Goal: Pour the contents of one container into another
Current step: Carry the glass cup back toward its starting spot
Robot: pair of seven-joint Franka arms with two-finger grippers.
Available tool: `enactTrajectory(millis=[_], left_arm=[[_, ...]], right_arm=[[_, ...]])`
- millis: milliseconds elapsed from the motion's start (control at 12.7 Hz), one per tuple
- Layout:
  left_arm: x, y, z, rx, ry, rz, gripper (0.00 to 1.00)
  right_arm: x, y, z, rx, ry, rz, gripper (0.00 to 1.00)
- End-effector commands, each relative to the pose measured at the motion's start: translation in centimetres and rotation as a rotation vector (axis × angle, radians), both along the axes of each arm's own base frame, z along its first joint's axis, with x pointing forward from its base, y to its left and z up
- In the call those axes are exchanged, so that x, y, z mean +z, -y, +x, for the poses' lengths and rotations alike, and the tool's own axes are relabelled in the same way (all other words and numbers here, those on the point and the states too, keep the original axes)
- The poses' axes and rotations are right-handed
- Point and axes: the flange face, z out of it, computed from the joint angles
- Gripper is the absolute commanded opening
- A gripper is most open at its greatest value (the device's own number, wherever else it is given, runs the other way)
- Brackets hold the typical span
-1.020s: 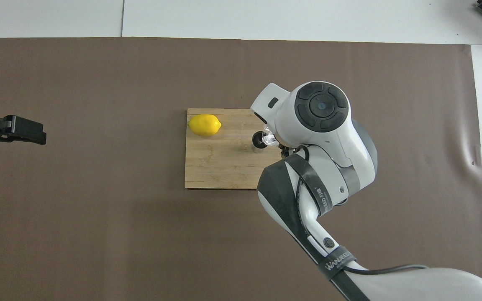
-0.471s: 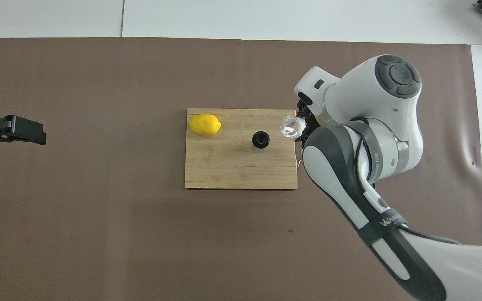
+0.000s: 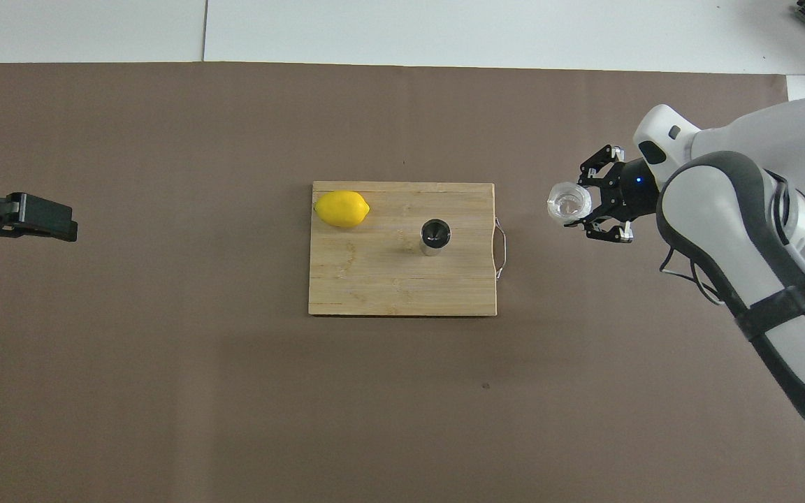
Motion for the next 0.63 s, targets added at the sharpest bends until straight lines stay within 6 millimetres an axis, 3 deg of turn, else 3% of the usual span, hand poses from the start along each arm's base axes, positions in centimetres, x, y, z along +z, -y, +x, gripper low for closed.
enactTrajectory(millis=[0, 235, 392, 471, 549], left_arm=[[0.1, -0.2, -0.9, -0.001, -0.005, -0.006, 1.00], [0.1, -0.2, -0.9, -0.001, -0.005, -0.007, 1.00], [0.1, -0.2, -0.9, -0.001, -0.005, -0.006, 1.00], [0.1, -0.2, -0.9, -0.001, -0.005, -0.008, 1.00], [0.1, -0.2, -0.9, -0.001, -0.005, -0.007, 1.00]], right_arm=[[-1.0, 4.7, -2.0, 0.019, 0.028, 0.048, 0.24], [-4.6, 9.3, -3.2, 0.049, 0.045, 0.095, 0.24], [-9.0, 12.2, -3.4, 0.061, 0.072, 0.210, 0.25], [-10.6, 12.8, -3.6, 0.070, 0.078, 0.247, 0.27], [-10.9, 13.4, -3.7, 0.075, 0.086, 0.246, 0.27]])
